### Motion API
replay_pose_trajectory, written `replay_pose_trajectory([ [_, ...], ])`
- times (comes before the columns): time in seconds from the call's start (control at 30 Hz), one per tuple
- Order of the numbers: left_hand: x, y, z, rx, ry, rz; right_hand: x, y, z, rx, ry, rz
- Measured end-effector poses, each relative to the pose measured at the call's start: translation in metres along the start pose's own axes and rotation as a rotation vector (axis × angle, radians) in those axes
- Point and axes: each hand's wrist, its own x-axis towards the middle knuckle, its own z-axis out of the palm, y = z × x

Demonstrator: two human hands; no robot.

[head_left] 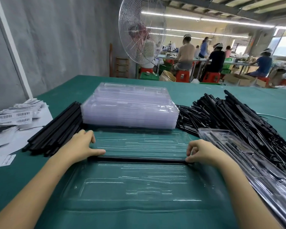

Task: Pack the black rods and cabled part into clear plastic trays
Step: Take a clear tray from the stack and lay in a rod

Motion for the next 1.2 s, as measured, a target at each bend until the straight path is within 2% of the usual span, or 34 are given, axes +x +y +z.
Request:
replay_pose_trajectory([
  [0.13, -0.003, -0.003, 0.009, -0.055, 0.006, -0.169, -0.001, 0.005, 0.004, 0.051, 0.036, -0.004],
  [0.23, -0.003, -0.005, 0.007, -0.233, -0.073, -0.213, -0.001, 0.007, 0.004, 0.075, 0.057, -0.021],
  [0.33, -0.008, -0.011, 0.005, -0.377, -0.158, -0.200, -0.002, 0.009, 0.006, 0.088, 0.133, -0.014],
  [0.43, -0.011, -0.016, 0.004, -0.403, -0.144, -0.155, -0.004, 0.010, 0.008, 0.035, 0.186, 0.007],
  [0.53, -0.016, -0.015, -0.005, -0.509, -0.166, -0.140, -0.006, 0.011, 0.010, -0.001, 0.121, 0.068],
  [0.63, -0.026, -0.011, -0.018, -0.702, -0.301, -0.160, -0.008, 0.013, 0.009, 0.006, 0.073, 0.113],
  [0.87, -0.033, -0.014, -0.031, -0.939, -0.376, -0.221, -0.011, 0.020, 0.003, 0.374, 0.081, 0.145],
  [1.1, -0.040, -0.031, -0.046, -1.054, -0.381, -0.114, -0.017, 0.013, -0.009, 0.479, 0.129, -0.018],
  [1.2, -0.034, -0.030, -0.042, -1.032, -0.297, -0.082, -0.017, 0.010, -0.009, 0.415, 0.221, -0.088],
])
